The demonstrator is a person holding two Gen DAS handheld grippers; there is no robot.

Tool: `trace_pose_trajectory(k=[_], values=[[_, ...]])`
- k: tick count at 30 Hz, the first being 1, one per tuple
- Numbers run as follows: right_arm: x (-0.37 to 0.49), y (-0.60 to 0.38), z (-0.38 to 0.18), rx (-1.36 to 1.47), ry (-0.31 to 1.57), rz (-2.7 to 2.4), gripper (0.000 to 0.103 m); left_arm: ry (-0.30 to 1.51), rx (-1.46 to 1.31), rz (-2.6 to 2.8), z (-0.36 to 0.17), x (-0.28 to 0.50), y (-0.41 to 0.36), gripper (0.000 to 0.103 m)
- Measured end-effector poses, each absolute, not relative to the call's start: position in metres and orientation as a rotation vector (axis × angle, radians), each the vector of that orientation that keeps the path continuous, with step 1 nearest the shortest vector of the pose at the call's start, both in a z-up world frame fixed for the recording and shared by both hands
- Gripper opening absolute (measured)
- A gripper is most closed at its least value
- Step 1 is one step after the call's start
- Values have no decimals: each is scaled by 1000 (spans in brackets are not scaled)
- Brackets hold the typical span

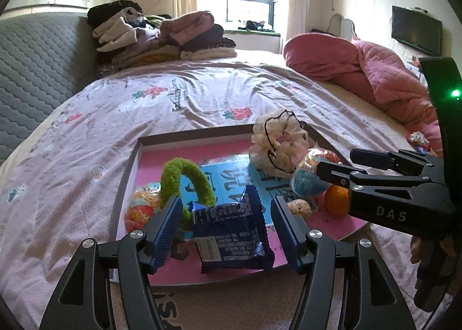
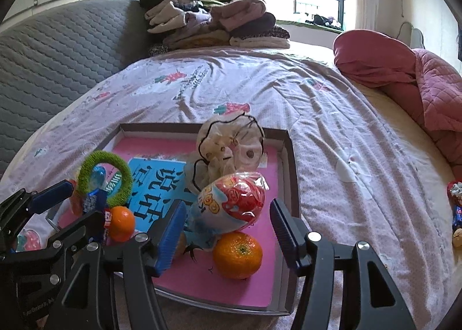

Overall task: Organize objects
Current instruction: 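Lower the packet into the tray and open the left tool while the right tool releases the egg, then withdraw both open tools back from the tray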

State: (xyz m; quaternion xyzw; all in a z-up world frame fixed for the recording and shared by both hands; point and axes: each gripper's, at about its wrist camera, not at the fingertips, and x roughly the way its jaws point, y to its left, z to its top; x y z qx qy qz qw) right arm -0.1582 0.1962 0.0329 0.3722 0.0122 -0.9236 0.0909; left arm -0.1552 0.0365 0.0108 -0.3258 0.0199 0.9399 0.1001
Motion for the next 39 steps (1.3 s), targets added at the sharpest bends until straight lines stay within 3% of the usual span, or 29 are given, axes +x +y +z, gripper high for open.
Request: trace_pose_trajectory(k=[15, 18, 25, 39], values=[[-146, 195, 52, 1015, -18, -2752, 64, 21, -942, 2814, 28, -150, 28, 67], [-143, 196, 55, 997, -26, -2756, 64, 11, -926, 2819, 32, -147, 26, 74], [-127, 194, 72, 921, -45, -2770, 64, -7, -898, 2832, 44, -139, 22, 77], [-79, 185, 93, 806, -7, -2791, 65, -20, -904, 2900, 50, -107, 10, 77]])
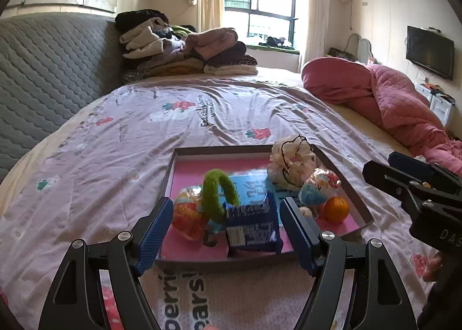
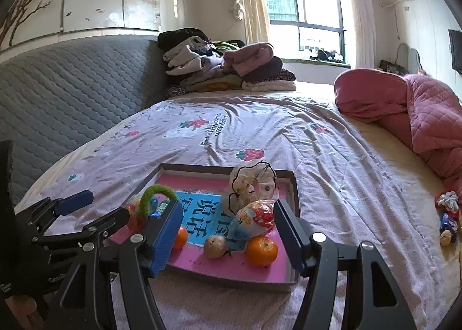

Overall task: Organize objects
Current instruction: 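Withdraw both open tools back from the tray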

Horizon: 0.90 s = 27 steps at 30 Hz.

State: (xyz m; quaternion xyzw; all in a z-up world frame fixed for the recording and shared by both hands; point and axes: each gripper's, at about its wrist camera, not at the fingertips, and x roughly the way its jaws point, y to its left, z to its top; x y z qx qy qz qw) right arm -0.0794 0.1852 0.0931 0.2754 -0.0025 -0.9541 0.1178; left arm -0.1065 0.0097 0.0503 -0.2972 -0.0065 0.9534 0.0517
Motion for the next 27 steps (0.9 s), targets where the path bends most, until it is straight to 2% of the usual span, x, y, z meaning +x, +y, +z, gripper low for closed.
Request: trace_pose_trajectory(k=[7, 12, 27], values=[[-54, 188, 83, 809, -40, -2774, 67, -4, -898, 2917, 45, -81, 10, 77], [-41, 192, 75, 801, -67, -2770, 69, -61, -916, 2895, 41, -70, 5, 77], [-24, 197, 52, 830, -104, -2819, 69, -15, -942, 2919, 20, -51, 9, 77]])
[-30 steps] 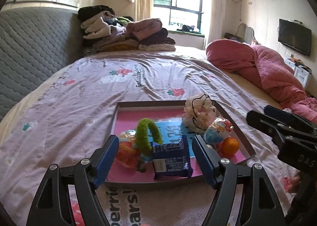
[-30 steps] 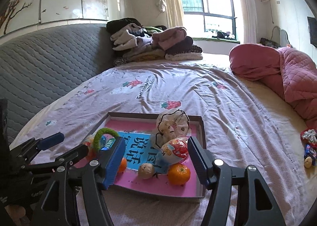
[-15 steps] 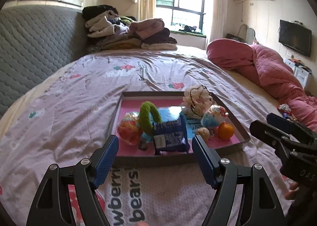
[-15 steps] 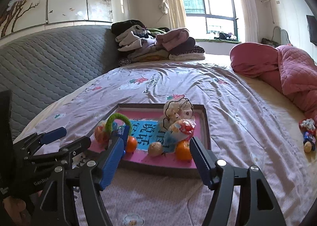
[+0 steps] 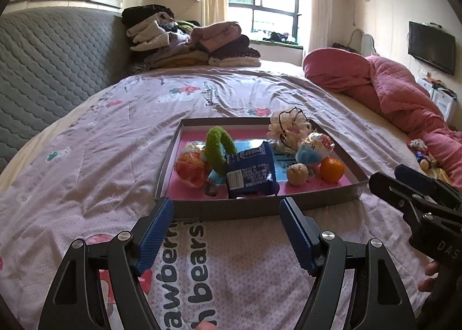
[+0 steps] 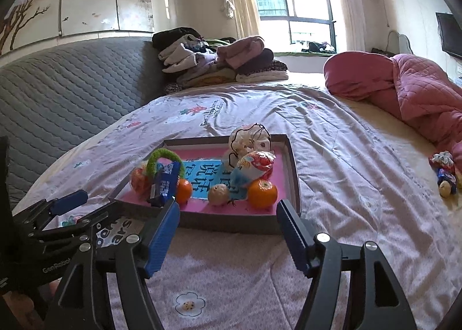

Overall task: Organize objects
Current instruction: 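Withdraw both open tools back from the tray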

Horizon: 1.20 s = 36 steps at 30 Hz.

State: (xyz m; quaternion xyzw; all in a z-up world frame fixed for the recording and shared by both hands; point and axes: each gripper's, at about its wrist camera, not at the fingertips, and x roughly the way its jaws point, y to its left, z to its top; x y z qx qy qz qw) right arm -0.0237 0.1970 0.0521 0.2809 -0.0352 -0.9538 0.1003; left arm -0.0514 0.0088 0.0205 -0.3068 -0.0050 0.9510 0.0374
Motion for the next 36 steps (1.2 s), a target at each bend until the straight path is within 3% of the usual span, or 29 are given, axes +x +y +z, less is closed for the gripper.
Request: trace_pose_trajectory(k=[13, 36], values=[[-28, 196, 27, 910, -90, -2840, 69, 50, -1004, 2896, -1, -53, 19, 77], [-28, 188, 5, 988, -57, -2814, 69, -34, -1050, 2916, -13, -56, 13, 77]])
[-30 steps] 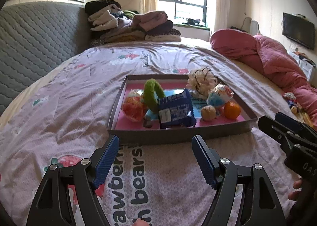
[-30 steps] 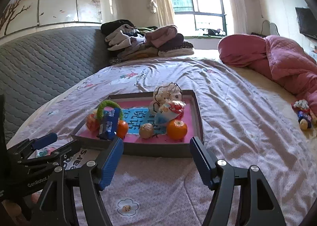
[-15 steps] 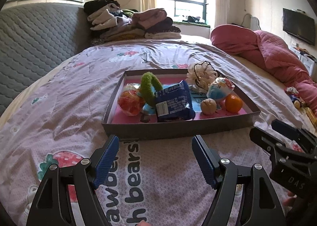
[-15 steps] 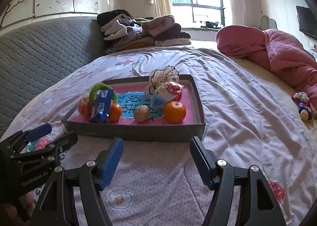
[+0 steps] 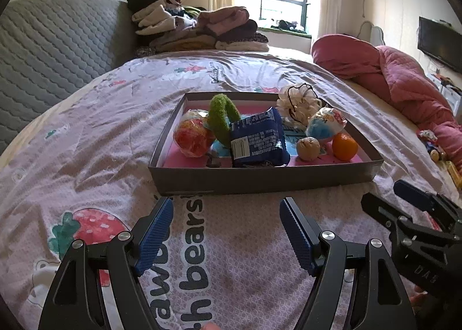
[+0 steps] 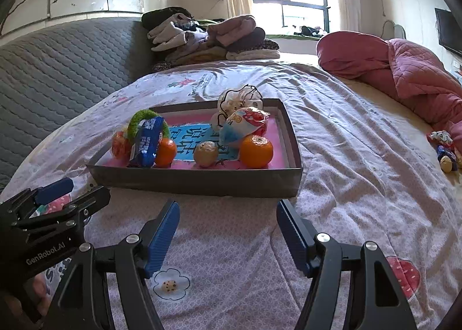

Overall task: Organize objects
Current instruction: 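Withdraw both open tools back from the tray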

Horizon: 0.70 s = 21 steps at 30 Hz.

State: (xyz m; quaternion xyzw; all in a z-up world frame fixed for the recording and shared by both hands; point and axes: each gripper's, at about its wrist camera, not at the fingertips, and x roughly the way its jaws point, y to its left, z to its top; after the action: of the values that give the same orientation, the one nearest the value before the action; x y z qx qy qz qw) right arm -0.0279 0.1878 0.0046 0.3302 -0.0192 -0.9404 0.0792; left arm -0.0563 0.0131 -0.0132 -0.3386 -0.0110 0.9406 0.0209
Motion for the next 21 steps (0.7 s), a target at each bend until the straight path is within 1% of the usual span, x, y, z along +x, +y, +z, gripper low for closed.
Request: trace_pose_trajectory(k=[9, 21], values=[[-28, 184, 1, 999, -40, -2805, 69, 11, -1066, 2908, -19, -55, 17, 77], [-29, 182, -1, 1003, -27, -2801, 69, 15, -1070, 2909, -21, -55, 17, 77]])
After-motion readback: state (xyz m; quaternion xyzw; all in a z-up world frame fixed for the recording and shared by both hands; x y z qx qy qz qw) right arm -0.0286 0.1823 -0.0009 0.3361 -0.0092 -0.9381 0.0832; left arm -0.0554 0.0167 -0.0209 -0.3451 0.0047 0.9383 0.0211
